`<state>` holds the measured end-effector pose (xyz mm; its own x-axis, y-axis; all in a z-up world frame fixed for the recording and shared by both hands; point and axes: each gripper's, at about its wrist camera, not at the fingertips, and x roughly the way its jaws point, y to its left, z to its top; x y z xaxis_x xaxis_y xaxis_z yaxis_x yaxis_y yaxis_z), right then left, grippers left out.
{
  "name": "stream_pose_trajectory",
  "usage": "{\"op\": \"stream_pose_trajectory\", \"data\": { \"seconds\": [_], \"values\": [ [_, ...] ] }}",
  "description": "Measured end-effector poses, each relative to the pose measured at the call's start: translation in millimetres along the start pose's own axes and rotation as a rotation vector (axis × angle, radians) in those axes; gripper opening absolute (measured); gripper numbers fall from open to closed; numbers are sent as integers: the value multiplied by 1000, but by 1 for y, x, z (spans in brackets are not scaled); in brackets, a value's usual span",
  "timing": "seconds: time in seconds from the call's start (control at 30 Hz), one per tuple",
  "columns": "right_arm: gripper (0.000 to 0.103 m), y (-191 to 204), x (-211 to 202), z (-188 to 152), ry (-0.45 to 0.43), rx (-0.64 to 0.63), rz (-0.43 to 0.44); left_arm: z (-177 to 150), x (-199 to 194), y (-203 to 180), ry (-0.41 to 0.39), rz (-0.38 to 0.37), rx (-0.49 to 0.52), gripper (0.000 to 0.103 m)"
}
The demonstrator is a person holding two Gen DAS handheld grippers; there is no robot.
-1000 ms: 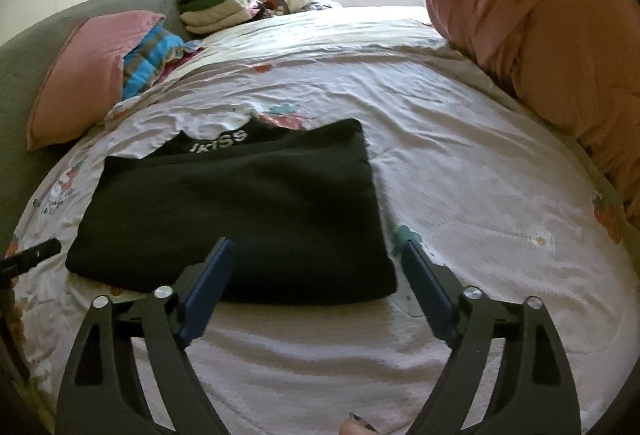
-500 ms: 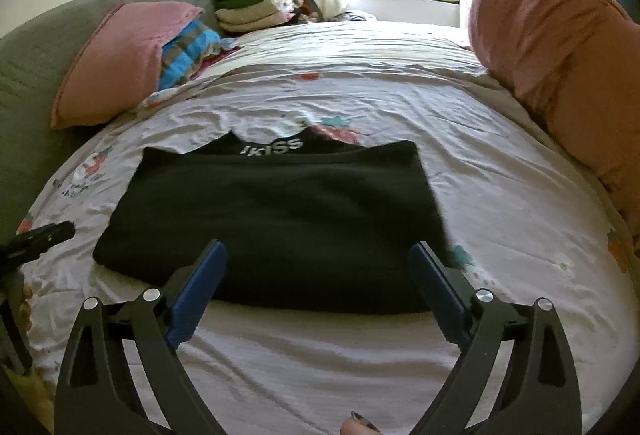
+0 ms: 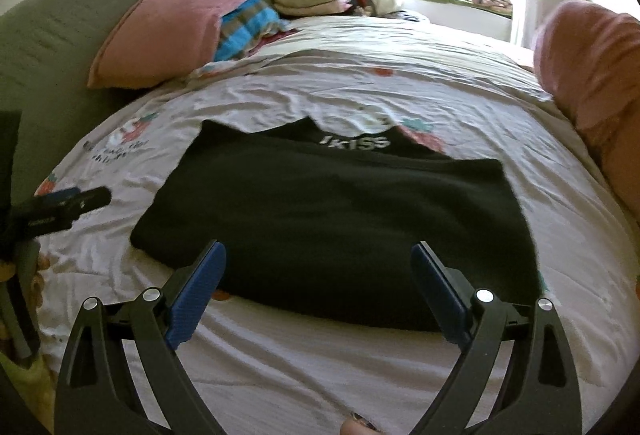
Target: Fold small clothes
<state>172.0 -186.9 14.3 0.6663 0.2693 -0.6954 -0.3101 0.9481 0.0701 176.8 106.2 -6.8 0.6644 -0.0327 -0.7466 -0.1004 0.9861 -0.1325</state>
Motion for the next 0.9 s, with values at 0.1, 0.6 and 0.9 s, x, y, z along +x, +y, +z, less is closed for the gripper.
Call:
{"op": "stream_pose_trajectory", "data": {
  "seconds": [0.1, 0.6, 0.9],
  "values": [
    [93, 16, 9, 2, 10, -29, 27, 2, 1, 6, 1, 13, -12, 94],
    [93, 88, 50, -2, 50, -221, 77, 16, 20, 29, 1, 59, -50, 94],
    [93, 114, 76, -13, 83, -341, 52, 30, 43, 30, -7, 57, -58, 94]
  ]
}}
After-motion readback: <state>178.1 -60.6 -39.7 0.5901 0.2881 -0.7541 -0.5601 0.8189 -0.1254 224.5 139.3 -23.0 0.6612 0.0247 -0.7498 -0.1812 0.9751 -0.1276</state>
